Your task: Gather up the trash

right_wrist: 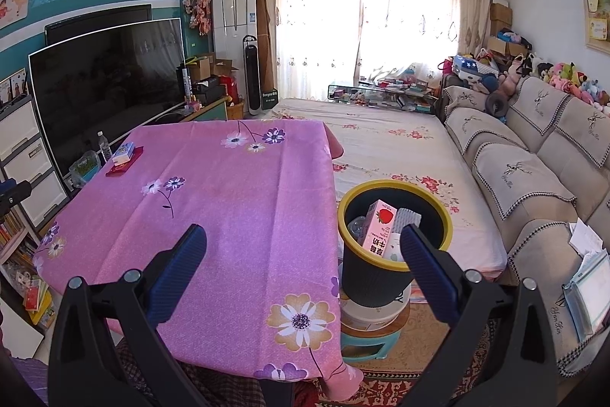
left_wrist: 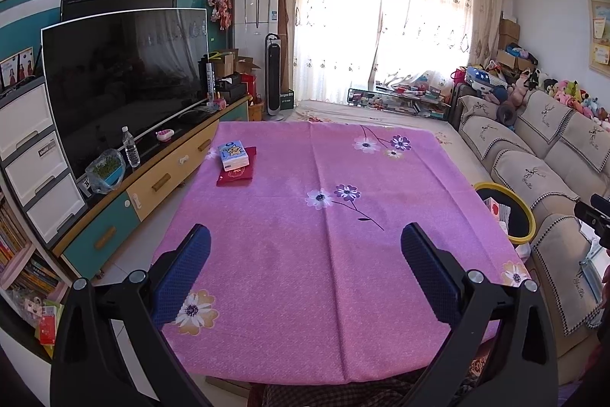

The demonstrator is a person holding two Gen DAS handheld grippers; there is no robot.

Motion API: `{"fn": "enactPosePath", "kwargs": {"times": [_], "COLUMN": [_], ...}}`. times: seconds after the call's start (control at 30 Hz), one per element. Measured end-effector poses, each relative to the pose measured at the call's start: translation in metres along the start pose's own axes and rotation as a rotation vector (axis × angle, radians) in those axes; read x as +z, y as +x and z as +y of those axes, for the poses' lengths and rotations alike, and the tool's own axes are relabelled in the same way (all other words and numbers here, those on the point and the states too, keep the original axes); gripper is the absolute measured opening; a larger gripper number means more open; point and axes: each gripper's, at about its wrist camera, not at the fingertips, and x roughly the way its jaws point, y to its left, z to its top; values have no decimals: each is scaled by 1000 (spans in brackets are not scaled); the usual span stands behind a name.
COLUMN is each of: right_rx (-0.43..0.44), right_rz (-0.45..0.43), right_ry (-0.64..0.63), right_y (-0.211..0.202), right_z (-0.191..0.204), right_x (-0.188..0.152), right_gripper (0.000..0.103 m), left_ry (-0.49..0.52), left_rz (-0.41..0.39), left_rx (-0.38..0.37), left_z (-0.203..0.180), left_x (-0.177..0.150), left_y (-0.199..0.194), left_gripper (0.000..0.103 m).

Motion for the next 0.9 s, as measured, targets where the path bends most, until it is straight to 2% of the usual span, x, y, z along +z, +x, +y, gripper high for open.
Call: {"fn": "enactPosePath", "kwargs": {"times": [0.9], "right_rx": [1], "right_rz": [10], "right_ry": [4], "right_y": [2], "right_z": [-1], "right_x": [-2], "right_gripper": [97], "left_ry": [5], "left_rz": [18], "left_rx": [8], "left_z": [3], "left_x": [-3], "left_y": [5], "left_gripper": [98]}}
